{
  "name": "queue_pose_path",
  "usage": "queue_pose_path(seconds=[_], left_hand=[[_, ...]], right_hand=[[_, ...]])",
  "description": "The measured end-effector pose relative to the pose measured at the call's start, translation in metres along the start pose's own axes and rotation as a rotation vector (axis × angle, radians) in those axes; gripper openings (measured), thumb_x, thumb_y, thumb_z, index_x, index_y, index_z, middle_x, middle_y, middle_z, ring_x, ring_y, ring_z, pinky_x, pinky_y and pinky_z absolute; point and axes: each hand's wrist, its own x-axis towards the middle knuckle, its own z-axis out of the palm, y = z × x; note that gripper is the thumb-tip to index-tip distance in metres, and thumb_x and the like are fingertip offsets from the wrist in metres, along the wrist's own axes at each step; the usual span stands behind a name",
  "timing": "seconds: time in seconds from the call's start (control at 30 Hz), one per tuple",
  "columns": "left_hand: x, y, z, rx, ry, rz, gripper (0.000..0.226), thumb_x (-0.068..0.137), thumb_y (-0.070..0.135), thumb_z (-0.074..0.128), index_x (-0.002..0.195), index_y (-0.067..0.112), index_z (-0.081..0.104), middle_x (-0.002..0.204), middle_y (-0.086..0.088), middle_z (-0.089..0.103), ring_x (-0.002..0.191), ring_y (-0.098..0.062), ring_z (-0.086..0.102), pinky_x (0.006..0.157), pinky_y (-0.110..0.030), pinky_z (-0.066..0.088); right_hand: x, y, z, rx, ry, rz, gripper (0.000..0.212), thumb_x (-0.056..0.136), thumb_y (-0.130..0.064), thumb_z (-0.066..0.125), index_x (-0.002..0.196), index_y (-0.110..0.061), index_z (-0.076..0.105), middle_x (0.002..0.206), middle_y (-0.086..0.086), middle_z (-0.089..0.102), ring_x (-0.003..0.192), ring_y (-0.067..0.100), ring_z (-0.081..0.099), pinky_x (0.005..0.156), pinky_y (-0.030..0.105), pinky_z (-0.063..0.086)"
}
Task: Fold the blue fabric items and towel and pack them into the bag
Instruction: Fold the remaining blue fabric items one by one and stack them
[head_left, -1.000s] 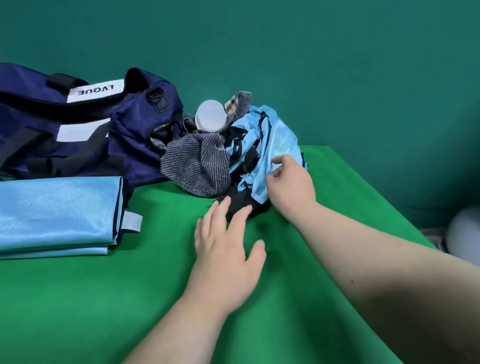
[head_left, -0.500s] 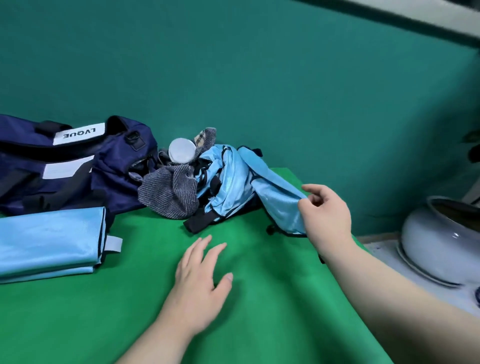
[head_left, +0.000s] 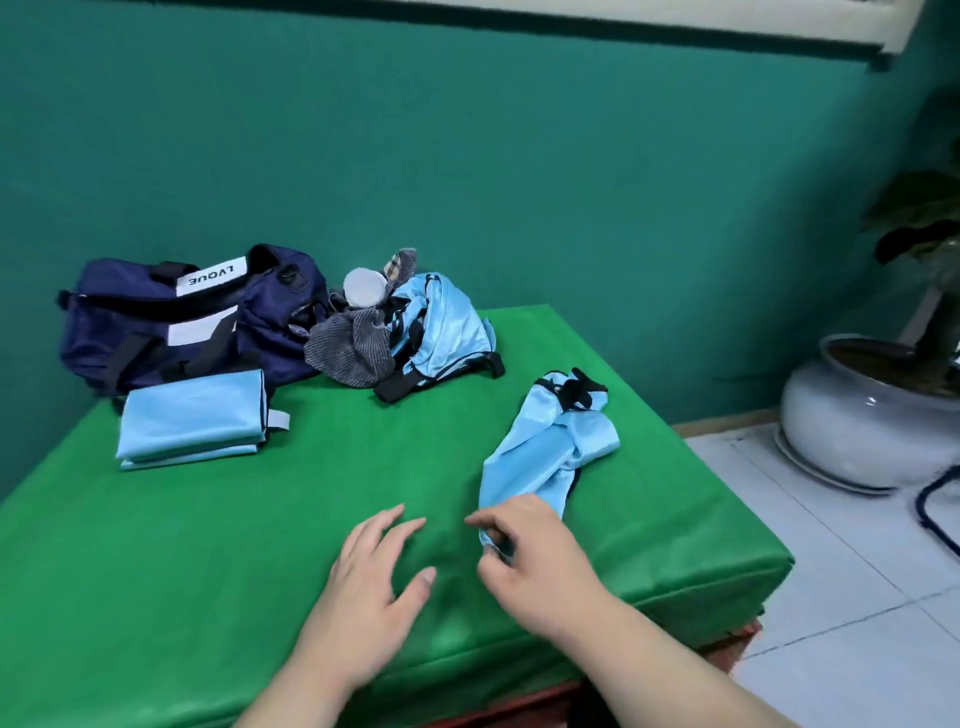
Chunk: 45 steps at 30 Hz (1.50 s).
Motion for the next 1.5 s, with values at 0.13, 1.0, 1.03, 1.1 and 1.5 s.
queue_pose_path(seconds=[0.13, 1.0, 1.03, 1.1, 1.5], left_hand=[[-0.048, 0.005, -0.004, -0.169, 0.056, -0.023, 0.055, 0.085, 0.07, 0.04, 0.129, 0.041, 0.052, 0.143, 0.016, 0.042, 0.137, 0.004, 0.03, 0.118, -0.03, 0.023], [0.074, 0.135, 0.045, 0.66, -0.174, 0.099, 0.061, 0.092, 0.056, 0.047, 0.146, 0.035, 0.029, 0.134, 0.0, 0.045, 0.12, -0.026, 0.049, 0.098, -0.04, 0.039], [0.077, 0.133, 0.043, 0.678, -0.193, 0.099, 0.055, 0.092, 0.052, 0.047, 0.143, 0.035, 0.032, 0.127, 0.0, 0.048, 0.114, -0.027, 0.053, 0.092, -0.039, 0.042], [0.079, 0.131, 0.04, 0.675, -0.219, 0.079, 0.043, 0.092, 0.038, 0.048, 0.133, 0.03, 0.039, 0.117, -0.001, 0.052, 0.103, -0.028, 0.056, 0.081, -0.038, 0.045], [0.067, 0.09, -0.041, 0.069, -0.209, -0.16, 0.027, 0.089, 0.017, 0.064, 0.105, 0.037, 0.053, 0.09, 0.013, 0.063, 0.073, -0.001, 0.056, 0.071, -0.02, 0.045]], right_hand=[[-0.023, -0.008, -0.005, 0.005, 0.027, -0.088, 0.036, 0.078, -0.032, 0.051, 0.106, -0.02, 0.07, 0.091, -0.007, 0.063, 0.094, 0.015, 0.054, 0.089, 0.028, 0.044], [-0.036, 0.093, -0.045, 0.146, 0.353, 0.324, 0.033, 0.079, -0.023, 0.052, 0.105, -0.024, 0.071, 0.104, -0.011, 0.058, 0.112, 0.011, 0.046, 0.101, 0.027, 0.036], [-0.036, 0.094, -0.045, 0.142, 0.345, 0.314, 0.035, 0.077, -0.026, 0.05, 0.105, -0.024, 0.071, 0.103, -0.011, 0.058, 0.11, 0.01, 0.046, 0.101, 0.027, 0.037], [-0.036, 0.094, -0.044, 0.134, 0.324, 0.294, 0.036, 0.075, -0.027, 0.048, 0.103, -0.025, 0.071, 0.102, -0.012, 0.057, 0.109, 0.009, 0.046, 0.101, 0.027, 0.037], [-0.035, 0.076, -0.03, 0.107, 0.287, 0.194, 0.04, 0.074, -0.024, 0.05, 0.108, -0.023, 0.071, 0.106, -0.015, 0.058, 0.111, 0.006, 0.047, 0.099, 0.016, 0.03]])
